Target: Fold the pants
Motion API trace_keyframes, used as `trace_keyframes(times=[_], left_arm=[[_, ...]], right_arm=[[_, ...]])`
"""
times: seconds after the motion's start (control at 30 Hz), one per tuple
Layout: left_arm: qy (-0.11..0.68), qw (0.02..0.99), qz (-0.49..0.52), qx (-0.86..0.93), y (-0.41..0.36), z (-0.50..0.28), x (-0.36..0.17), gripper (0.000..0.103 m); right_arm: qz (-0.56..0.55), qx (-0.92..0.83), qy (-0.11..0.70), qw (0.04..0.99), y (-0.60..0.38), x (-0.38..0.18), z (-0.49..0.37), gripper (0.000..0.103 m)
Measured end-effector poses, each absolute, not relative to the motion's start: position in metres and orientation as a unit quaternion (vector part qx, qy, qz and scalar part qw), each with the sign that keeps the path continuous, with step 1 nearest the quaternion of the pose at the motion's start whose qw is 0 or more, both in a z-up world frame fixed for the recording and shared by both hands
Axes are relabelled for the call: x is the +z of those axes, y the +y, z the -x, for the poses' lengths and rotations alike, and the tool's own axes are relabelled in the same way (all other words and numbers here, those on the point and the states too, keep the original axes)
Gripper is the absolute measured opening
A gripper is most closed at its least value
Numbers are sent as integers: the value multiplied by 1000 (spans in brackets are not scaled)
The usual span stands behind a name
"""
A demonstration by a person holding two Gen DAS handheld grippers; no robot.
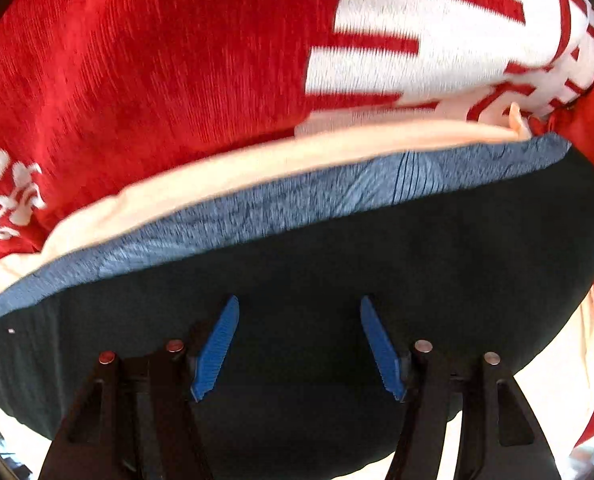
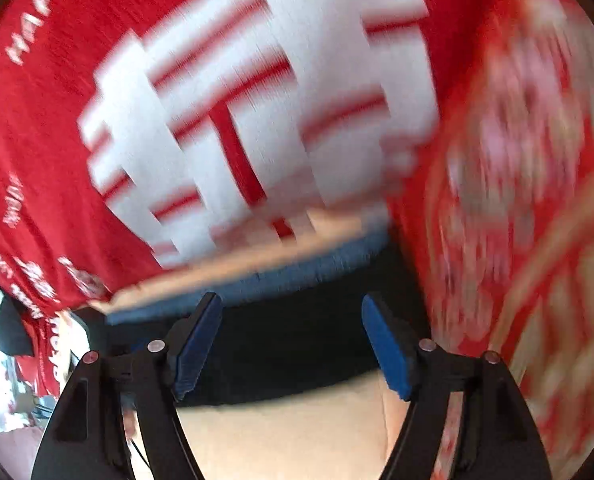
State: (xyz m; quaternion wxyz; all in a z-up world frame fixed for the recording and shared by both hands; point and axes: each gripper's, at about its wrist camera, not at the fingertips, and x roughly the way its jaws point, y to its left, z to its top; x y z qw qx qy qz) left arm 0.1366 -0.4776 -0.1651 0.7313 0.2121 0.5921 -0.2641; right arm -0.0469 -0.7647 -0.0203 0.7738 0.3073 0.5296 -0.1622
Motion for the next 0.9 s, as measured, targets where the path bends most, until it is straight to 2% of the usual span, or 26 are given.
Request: trace_keyframes(times=[0.13,0.2,0.23,0.27,0.3,0.33,0.47,0.53,0.57,0.7,0.8,0.9], left_arm=[[593,734,-203,-263,-477,-142,-165,65],[593,732,-211,-259,-478,-142,-173,65],[590,734,-213,-260,-476,-141,-175,65],[588,736,-213,-259,-477,-139,-175,65],[592,734,-216,-255,-477,-137,-175,65],[597,730,-217,-251,-479,-132,-174,65],[582,742,-212,-257,-470,-129,-154,65],[582,744,-215,-246,-464,-135,-151,65],[583,747,-213,-238,-451,-143,-147,65],[586,760,-202,-196,-418,-175,-147,65],[604,756,-190,-165,-412,-196,-162,65],[603,763,-181,-146,-425,-203,-180,65]], right_arm=[[-345,-197,583,709,-746,-77,76,61],[-361,-227,583,692,-750,-101,83,56],[-366,-240,577,690,-754,-109,83,49],[-366,-252,567,694,-758,-116,80,37],[-352,-258,567,698,-758,-118,75,17],[-335,-262,570,702,-758,-117,69,15],[-278,-251,569,732,-747,-101,64,15],[-265,-256,614,698,-747,-116,71,27],[-277,-258,620,688,-749,-118,78,27],[-279,-240,571,734,-732,-74,83,27],[-250,-164,564,770,-703,-65,48,27],[-250,-99,565,780,-683,-93,-6,27]])
